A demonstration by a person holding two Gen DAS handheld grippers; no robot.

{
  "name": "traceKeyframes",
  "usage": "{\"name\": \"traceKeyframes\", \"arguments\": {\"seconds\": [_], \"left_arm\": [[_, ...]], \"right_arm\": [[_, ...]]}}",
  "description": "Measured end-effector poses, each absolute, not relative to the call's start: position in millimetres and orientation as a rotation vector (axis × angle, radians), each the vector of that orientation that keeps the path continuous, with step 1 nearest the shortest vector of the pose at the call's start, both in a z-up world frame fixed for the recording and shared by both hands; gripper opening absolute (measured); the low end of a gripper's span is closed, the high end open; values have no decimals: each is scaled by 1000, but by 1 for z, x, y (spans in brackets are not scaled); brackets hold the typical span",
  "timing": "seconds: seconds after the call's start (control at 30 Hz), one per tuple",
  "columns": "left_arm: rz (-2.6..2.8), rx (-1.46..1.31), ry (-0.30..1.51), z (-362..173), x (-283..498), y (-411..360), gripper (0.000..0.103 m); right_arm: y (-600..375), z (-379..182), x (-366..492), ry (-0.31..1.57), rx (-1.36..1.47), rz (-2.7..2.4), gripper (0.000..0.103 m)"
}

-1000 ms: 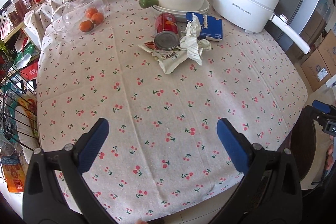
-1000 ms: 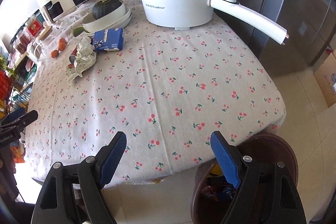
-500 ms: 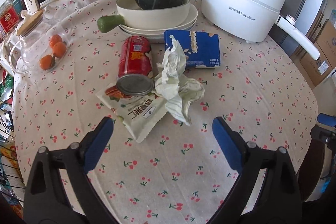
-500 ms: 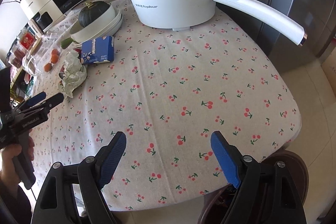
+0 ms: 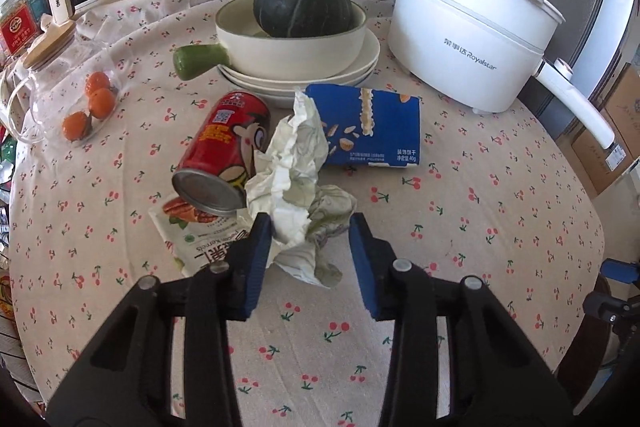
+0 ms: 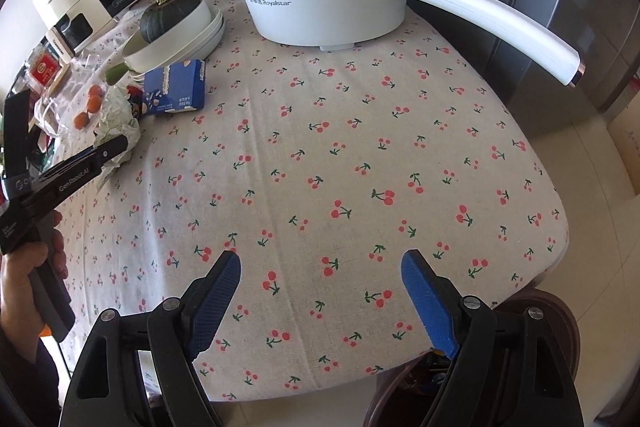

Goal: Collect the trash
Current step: 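Grasp the crumpled white plastic bag with the left tool, then grasp the blue almond biscuit box with the right tool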

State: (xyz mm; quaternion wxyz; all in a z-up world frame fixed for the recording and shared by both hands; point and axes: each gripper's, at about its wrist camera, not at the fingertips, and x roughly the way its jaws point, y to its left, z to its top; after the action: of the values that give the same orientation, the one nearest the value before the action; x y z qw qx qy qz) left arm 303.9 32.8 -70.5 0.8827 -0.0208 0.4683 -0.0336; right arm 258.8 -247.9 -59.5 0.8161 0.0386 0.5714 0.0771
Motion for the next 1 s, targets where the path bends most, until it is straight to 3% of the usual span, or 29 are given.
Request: {"name": "traceKeyframes", "arguments": {"seconds": [0.33,0.73,1.0], "left_arm": [[-54,-199,941,-20,228,98,41],[-51,-310,1064,-53,226,138,41],[-77,-300,1102,-61,234,130,41]], "right_arm": [[-144,-50,314,1098,-230,434,91],[-49,-82,385,948,-741,618,92],[-24,-103,409,976,-842,645,90]]}}
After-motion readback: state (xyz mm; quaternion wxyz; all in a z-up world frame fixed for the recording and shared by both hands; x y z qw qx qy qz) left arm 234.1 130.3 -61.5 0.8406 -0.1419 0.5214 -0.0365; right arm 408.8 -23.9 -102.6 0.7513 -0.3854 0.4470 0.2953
